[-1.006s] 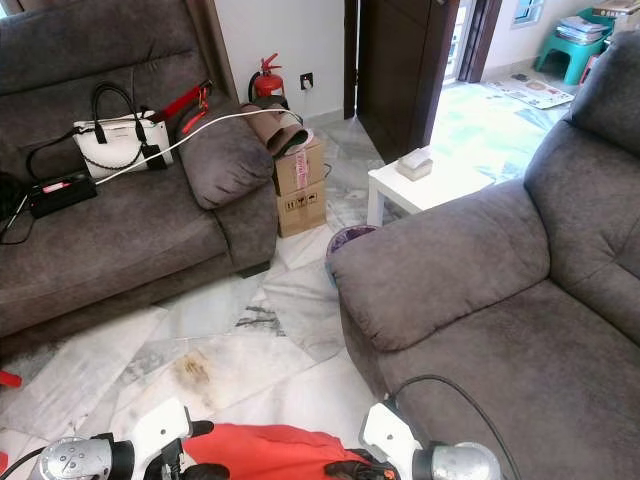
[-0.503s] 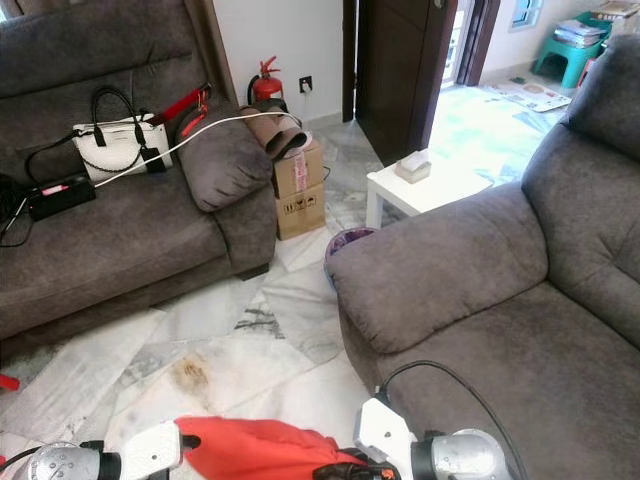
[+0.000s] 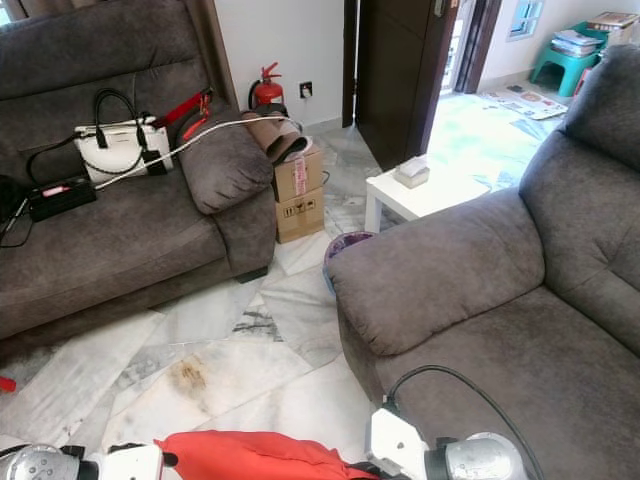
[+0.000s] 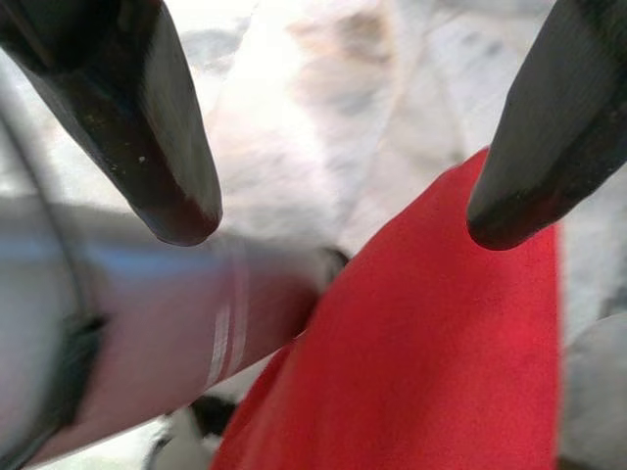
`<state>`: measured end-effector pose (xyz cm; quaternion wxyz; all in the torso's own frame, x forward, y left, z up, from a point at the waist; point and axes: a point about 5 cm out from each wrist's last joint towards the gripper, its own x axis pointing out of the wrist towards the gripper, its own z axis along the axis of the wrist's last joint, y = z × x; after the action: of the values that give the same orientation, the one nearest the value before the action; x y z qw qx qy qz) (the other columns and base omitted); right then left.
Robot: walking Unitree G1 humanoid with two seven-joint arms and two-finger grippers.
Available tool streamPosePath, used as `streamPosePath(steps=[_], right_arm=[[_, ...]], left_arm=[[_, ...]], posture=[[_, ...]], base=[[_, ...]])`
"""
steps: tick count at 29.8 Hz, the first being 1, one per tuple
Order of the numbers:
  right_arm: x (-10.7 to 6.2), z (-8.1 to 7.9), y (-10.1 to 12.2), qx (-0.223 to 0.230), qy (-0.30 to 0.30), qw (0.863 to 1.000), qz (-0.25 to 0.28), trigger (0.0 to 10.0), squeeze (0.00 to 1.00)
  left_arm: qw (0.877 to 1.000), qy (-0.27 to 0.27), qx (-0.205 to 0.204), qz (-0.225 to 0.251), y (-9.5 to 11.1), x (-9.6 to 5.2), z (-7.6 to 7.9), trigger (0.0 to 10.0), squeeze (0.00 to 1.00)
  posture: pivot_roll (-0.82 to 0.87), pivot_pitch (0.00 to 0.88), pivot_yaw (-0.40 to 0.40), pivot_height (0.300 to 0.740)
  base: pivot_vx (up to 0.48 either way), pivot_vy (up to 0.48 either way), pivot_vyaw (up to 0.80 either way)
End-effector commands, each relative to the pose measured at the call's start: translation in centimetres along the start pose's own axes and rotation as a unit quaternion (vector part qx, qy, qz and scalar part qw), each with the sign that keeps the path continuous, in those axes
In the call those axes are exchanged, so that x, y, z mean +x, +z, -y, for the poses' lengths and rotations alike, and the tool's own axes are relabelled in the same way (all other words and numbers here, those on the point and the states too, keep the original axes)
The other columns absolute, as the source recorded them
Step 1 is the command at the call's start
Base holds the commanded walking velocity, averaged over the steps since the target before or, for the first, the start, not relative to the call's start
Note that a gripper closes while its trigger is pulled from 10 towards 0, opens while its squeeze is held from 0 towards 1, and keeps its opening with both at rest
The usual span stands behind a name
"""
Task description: Move the pillow to the sofa from floor
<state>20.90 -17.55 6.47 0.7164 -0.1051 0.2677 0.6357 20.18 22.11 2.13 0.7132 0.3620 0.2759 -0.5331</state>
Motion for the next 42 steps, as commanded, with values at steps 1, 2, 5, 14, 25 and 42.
streamPosePath(steps=[1,2,5,14,25,42], right_arm=[[-0.2,0.4,1.8,-0.040,-0.011,0.999,0.032,10.0,0.00],[-0.2,0.5,1.7,-0.039,-0.014,0.999,0.030,10.0,0.00],[-0.1,0.4,1.5,-0.039,-0.007,0.999,0.024,10.0,0.00],[-0.2,-0.1,2.2,-0.043,0.016,0.998,0.035,10.0,0.00],[-1.3,-0.6,3.0,-0.066,0.036,0.997,0.030,10.0,0.00],[-1.7,-0.4,3.3,-0.085,0.017,0.996,0.011,10.0,0.00]], left_arm=[[0.997,0.072,0.005,-0.016,-0.8,-0.7,-1.5,10.0,0.00],[0.995,0.098,0.003,-0.007,-0.7,-0.8,-2.0,10.0,0.00],[0.995,0.102,-0.002,0.004,-0.5,-0.9,-2.1,10.0,0.00],[0.998,0.061,0.010,-0.015,-2.1,-1.3,-0.9,10.0,0.00],[0.998,0.047,0.013,-0.037,-3.7,-2.1,-0.6,10.0,0.00],[0.997,0.042,0.065,0.013,-1.6,-0.8,-1.4,10.0,0.00]], posture=[[0.00,0.082,0.068,0.740],[0.00,0.083,0.067,0.740],[0.01,0.086,0.063,0.740],[0.00,0.085,0.059,0.740],[0.00,0.089,0.046,0.740],[-0.02,0.090,0.025,0.740]], base=[[0.000,0.000,0.00],[0.000,0.000,0.00],[0.000,0.000,0.00],[0.000,0.000,0.00],[0.000,0.000,0.00],[0.000,0.000,0.00]])
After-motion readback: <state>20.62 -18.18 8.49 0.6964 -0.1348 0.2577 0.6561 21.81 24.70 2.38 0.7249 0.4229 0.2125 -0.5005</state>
